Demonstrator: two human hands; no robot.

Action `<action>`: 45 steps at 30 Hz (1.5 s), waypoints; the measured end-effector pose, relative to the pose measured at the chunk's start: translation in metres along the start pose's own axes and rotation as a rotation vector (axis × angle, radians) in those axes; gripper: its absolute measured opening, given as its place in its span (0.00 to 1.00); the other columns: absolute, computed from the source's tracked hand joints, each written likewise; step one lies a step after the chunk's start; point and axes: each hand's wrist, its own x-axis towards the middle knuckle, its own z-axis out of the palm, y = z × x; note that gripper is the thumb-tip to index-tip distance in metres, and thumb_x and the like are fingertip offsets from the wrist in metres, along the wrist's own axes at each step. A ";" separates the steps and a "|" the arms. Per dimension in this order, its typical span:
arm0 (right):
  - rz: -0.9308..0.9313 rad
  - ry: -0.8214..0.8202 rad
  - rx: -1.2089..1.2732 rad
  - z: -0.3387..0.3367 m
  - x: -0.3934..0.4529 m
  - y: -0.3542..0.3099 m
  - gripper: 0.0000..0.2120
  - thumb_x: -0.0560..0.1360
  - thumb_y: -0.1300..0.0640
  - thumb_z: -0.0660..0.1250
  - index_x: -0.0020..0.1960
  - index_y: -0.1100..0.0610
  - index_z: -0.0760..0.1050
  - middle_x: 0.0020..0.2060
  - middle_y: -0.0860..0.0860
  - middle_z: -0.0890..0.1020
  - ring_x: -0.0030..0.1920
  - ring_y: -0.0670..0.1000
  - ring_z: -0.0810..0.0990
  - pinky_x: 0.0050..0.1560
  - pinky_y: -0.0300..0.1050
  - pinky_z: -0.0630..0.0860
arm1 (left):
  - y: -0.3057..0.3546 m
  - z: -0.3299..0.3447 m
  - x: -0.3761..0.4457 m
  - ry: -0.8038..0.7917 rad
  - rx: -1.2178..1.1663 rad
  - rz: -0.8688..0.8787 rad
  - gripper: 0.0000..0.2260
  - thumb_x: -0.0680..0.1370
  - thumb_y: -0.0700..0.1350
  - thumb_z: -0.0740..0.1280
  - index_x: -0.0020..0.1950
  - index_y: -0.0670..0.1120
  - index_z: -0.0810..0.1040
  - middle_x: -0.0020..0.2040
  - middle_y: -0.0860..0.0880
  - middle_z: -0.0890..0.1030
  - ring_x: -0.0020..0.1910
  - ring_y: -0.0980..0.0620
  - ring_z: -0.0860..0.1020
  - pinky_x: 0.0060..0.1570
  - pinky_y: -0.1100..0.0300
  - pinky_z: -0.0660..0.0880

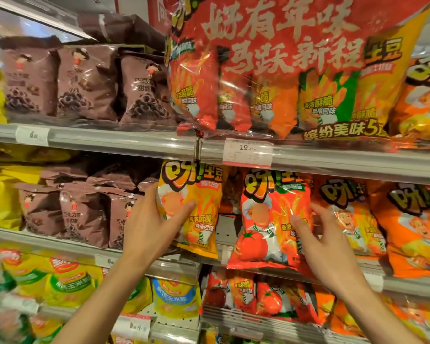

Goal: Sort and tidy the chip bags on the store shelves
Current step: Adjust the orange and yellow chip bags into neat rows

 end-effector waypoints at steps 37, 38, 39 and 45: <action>-0.468 0.246 -0.591 0.117 0.026 -0.007 0.23 0.81 0.49 0.57 0.70 0.61 0.69 0.63 0.62 0.74 0.63 0.63 0.72 0.61 0.60 0.68 | -0.017 -0.010 -0.027 0.080 0.056 -0.031 0.26 0.71 0.71 0.68 0.62 0.58 0.70 0.53 0.56 0.80 0.56 0.50 0.76 0.47 0.49 0.76; -0.546 0.200 -0.617 0.114 0.027 -0.006 0.25 0.81 0.47 0.56 0.72 0.60 0.68 0.66 0.63 0.72 0.66 0.63 0.71 0.65 0.60 0.66 | -0.018 -0.010 -0.026 0.083 0.054 -0.033 0.26 0.71 0.70 0.69 0.62 0.57 0.70 0.53 0.56 0.80 0.55 0.50 0.76 0.47 0.49 0.76; -0.618 0.139 -0.653 0.110 0.028 -0.006 0.27 0.81 0.44 0.55 0.74 0.60 0.66 0.69 0.62 0.71 0.69 0.63 0.68 0.69 0.60 0.62 | -0.018 -0.009 -0.026 0.083 0.051 -0.033 0.26 0.71 0.70 0.69 0.62 0.57 0.70 0.53 0.56 0.80 0.55 0.50 0.76 0.47 0.50 0.75; -0.813 -0.188 -0.832 0.102 0.038 -0.008 0.36 0.81 0.33 0.47 0.82 0.53 0.51 0.81 0.56 0.53 0.79 0.58 0.54 0.77 0.57 0.44 | -0.021 -0.007 -0.026 0.084 0.042 -0.046 0.27 0.71 0.69 0.69 0.64 0.57 0.70 0.54 0.56 0.80 0.56 0.51 0.76 0.47 0.52 0.74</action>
